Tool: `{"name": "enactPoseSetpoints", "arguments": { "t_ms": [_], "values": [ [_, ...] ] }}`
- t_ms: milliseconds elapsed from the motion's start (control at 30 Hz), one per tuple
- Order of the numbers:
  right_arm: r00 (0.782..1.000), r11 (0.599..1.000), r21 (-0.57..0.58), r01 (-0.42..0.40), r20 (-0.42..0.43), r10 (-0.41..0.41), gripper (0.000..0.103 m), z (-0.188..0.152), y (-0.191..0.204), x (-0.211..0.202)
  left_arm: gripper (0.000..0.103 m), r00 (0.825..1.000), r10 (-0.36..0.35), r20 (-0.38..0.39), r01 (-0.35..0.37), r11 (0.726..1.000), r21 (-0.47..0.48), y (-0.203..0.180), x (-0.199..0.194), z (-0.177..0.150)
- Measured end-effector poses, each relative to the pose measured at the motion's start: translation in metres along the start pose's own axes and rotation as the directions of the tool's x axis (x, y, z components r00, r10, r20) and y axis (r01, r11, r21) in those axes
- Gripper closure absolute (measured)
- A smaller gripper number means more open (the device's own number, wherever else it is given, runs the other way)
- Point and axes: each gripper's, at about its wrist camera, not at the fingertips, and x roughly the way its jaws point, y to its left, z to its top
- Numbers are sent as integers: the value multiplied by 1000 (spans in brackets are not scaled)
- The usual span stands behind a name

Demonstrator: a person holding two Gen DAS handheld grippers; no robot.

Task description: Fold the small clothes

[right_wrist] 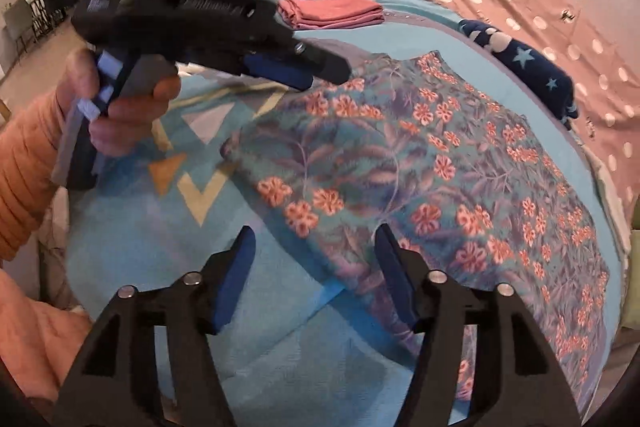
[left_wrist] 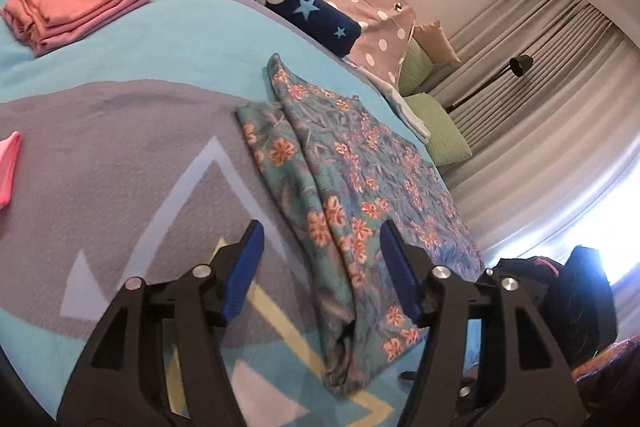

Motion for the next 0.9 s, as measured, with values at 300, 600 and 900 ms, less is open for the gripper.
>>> {"name": "enactPoseSetpoints", "arguments": {
  "t_ms": [300, 600, 900],
  "values": [
    [998, 948, 313, -59, -8, 65, 37, -68, -79, -14, 41, 1000, 25, -8, -25, 999, 27, -5, 13, -2],
    [997, 815, 577, -60, 79, 17, 37, -138, -153, -88, 43, 996, 80, 43, -83, 993, 86, -31, -20, -24],
    [986, 454, 886, 90, -15, -166, 43, -270, -229, -133, 74, 983, 181, -13, -180, 983, 19, -28, -40, -73]
  ]
}}
